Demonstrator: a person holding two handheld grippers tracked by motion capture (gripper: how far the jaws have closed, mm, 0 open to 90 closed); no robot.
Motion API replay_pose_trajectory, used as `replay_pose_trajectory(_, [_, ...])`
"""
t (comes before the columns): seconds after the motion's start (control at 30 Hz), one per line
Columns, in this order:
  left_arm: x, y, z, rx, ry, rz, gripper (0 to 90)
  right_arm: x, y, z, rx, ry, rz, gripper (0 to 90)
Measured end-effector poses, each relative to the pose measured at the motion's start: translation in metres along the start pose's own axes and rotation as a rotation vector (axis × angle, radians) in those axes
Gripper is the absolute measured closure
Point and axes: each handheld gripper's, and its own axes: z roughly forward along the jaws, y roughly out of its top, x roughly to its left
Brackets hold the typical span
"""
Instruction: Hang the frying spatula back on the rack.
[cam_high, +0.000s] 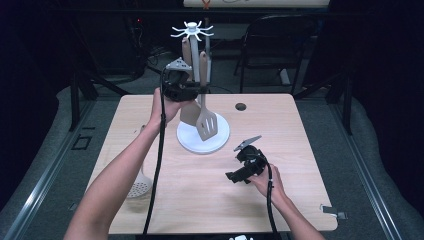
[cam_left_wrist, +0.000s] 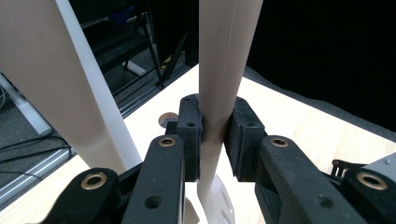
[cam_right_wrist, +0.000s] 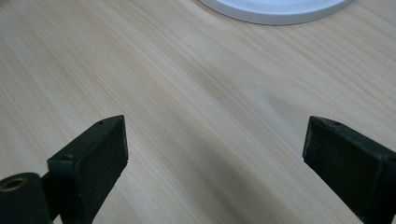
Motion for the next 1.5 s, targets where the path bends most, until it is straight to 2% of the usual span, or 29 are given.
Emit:
replay_pose_trajectory(0.1, [0.0, 0.003, -0.001, -0.005, 0.004, 0.0, 77.4, 0.0, 0.0, 0.0, 0.005, -0.005, -0.01, 6.4])
replay_pose_trajectory(0.73, [0.004, 0.021, -0.004, -0.019, 0.013, -0.004, 77.3, 0.0, 0.0, 0.0, 0.017, 0.0, -0.002, 6.4])
replay_pose_trajectory(0.9, [0.01, 0.024, -0.005, -0.026, 0.008, -0.034, 77.3, 0.0, 0.0, 0.0, 0.021, -0.005, -0.003, 6.5])
replay_pose_trajectory(1.07, [0.013, 0.026, -0.004, -0.015, 0.003, -0.047, 77.3, 0.0, 0.0, 0.0, 0.025, -0.007, -0.007, 6.5])
replay_pose_trajectory(1.27, [0.018, 0.023, -0.001, -0.008, -0.005, -0.072, 77.3, 0.0, 0.0, 0.001, 0.028, 0.006, -0.01, 6.5])
replay_pose_trajectory(1.5, [0.022, 0.021, 0.0, -0.023, -0.005, -0.095, 77.2, 0.0, -0.001, 0.002, 0.028, 0.002, -0.008, 6.7])
